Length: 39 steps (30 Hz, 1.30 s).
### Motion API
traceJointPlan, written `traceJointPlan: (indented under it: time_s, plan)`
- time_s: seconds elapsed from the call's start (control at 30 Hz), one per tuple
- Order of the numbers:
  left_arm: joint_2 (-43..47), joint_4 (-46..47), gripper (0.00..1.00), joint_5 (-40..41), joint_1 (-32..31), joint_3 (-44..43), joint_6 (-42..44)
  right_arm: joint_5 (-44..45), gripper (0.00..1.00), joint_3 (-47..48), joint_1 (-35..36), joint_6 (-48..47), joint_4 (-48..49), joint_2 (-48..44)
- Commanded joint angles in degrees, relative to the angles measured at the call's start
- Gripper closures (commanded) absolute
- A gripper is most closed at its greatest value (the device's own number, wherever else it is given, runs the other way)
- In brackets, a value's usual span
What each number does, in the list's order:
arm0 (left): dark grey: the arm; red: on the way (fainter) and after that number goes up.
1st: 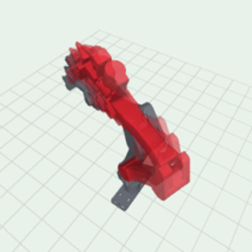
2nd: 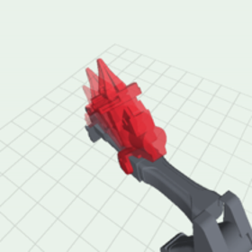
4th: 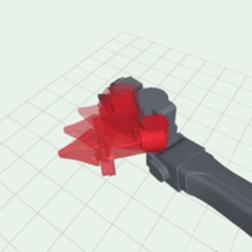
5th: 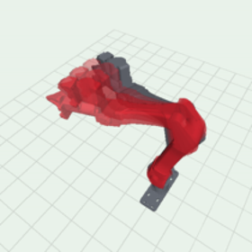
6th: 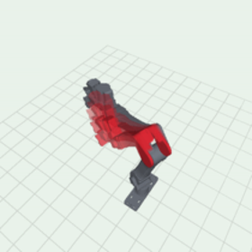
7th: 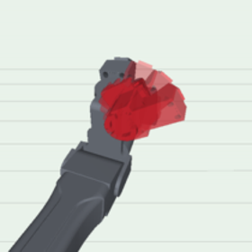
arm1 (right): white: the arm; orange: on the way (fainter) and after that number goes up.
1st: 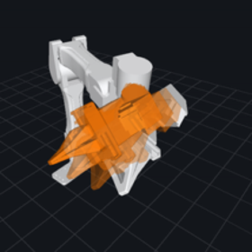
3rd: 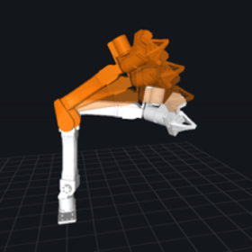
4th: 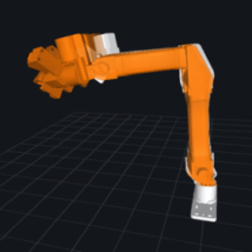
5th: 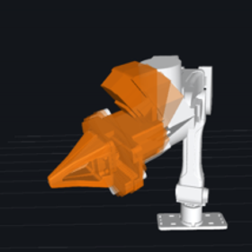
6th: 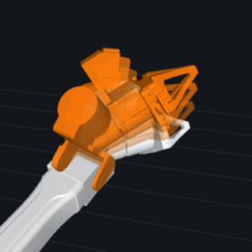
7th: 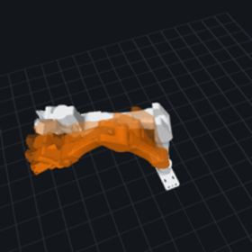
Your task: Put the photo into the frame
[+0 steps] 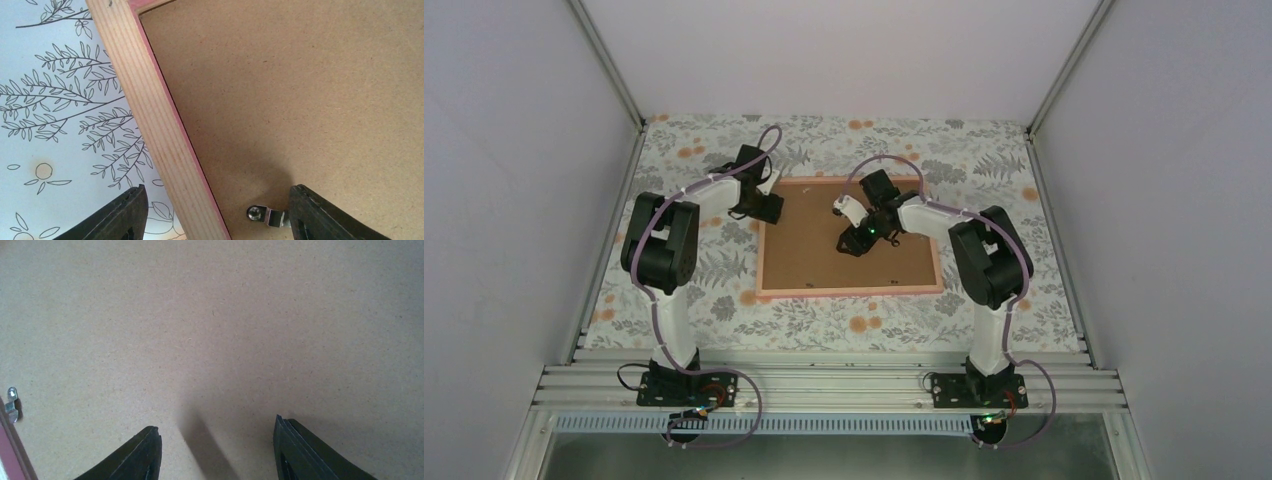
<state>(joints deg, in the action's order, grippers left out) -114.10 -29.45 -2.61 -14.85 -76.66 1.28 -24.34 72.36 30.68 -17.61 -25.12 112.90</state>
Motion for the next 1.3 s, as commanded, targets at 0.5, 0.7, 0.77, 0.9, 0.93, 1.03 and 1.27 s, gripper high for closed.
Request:
traceJointPlan:
  time_s: [0.5,0.7,0.77,0.9,0.93,1.03,1.27]
  plan:
    - [-1.8,-8.8,0.5,6.2,2.7,0.7,12.9,-0.4,0.47,-5.2,-1.0,2.7,-0.3,5.4]
    - [-1.4,-10.6,0.47,5.6,2.7,0.6,18.1,0.1,0.48,-5.7,-1.2,2.9,0.1,5.5]
    - [-2.0,-11.5,0.42,6.5,2.7,0.1,18.9,0.0,0.48,-5.7,-1.2,3.0,0.2,5.7]
    - [-3.0,-11.9,0.45,8.2,2.9,-0.5,19.1,-0.1,0.48,-5.6,-1.2,3.2,0.3,5.8]
    - [-3.2,-11.7,0.48,8.6,2.9,-0.6,19.5,0.0,0.48,-5.6,-1.2,3.2,0.4,5.8]
    - [-3.7,-11.0,0.58,10.4,2.8,-1.0,21.5,0.2,0.49,-5.7,-1.3,3.2,0.4,5.8]
    - [-3.6,-9.9,0.7,8.9,2.9,-3.3,25.4,-0.1,0.49,-5.4,-1.4,3.4,0.4,5.9]
